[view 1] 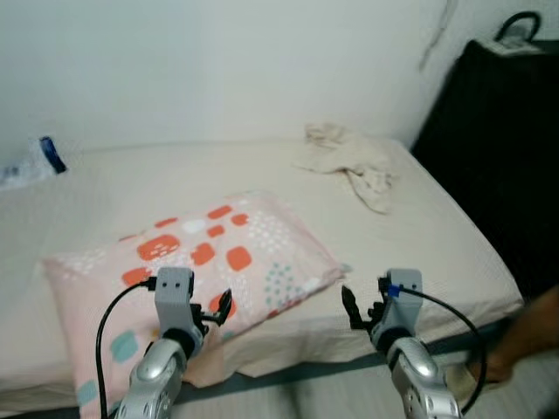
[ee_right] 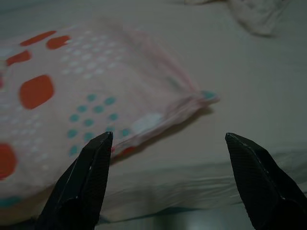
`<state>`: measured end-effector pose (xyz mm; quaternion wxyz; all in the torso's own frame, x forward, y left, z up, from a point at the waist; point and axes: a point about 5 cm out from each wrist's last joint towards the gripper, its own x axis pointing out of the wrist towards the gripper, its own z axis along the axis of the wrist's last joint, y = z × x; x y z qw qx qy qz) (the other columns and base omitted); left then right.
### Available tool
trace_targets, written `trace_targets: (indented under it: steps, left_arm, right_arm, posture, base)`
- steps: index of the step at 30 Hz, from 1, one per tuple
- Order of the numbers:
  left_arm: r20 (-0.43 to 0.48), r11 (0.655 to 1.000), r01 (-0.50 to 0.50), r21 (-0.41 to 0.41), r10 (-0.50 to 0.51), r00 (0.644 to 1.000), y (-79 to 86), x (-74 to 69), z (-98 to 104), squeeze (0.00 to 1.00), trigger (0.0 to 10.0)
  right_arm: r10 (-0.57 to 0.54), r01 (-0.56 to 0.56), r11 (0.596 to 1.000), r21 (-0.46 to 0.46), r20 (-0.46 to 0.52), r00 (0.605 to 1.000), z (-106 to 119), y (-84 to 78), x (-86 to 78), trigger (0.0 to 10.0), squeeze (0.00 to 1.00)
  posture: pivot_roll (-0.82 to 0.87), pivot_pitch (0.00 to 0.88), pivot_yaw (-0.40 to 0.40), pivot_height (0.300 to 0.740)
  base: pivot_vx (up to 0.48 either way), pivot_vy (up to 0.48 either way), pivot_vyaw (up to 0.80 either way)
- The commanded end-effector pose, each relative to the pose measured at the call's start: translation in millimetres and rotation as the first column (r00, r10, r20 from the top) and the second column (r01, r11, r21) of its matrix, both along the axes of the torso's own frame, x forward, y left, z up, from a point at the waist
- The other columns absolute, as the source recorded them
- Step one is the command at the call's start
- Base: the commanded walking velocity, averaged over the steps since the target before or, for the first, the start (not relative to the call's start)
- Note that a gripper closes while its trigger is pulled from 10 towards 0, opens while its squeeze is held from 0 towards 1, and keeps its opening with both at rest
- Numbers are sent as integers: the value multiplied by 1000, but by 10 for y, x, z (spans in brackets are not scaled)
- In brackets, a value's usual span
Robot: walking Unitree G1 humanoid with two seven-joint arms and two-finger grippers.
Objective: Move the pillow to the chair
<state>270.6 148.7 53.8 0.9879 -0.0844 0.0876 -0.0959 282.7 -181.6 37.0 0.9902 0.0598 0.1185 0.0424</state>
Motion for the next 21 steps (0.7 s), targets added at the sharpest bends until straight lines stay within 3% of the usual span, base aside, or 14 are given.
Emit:
trace_targets:
  steps: [1,5,21]
  left_arm:
    - [-19,1000,-4,3,4,1000,33,-37,-56,0,10000]
    - [-21,1000,-3,6,3,1000,26,-40,-62,0,10000]
    - [-23,1000,-9,2,9,1000,19,-48,-64,0,10000]
  right_arm:
    - [8,-8,1000,5,-18,1000,-34,9,-12,10000,0]
    - [12,-12,1000,2,-19,1000,-39,8,-13,10000,0]
    - [31,-31,1000,1,-15,999,-33,29,-12,10000,0]
  posture:
    - [-12,126,1,740]
    - [-15,121,0,740]
    - [-16,120,-1,740]
  base:
    - [0,0,0]
    - [0,0,0]
    - [319,0,0]
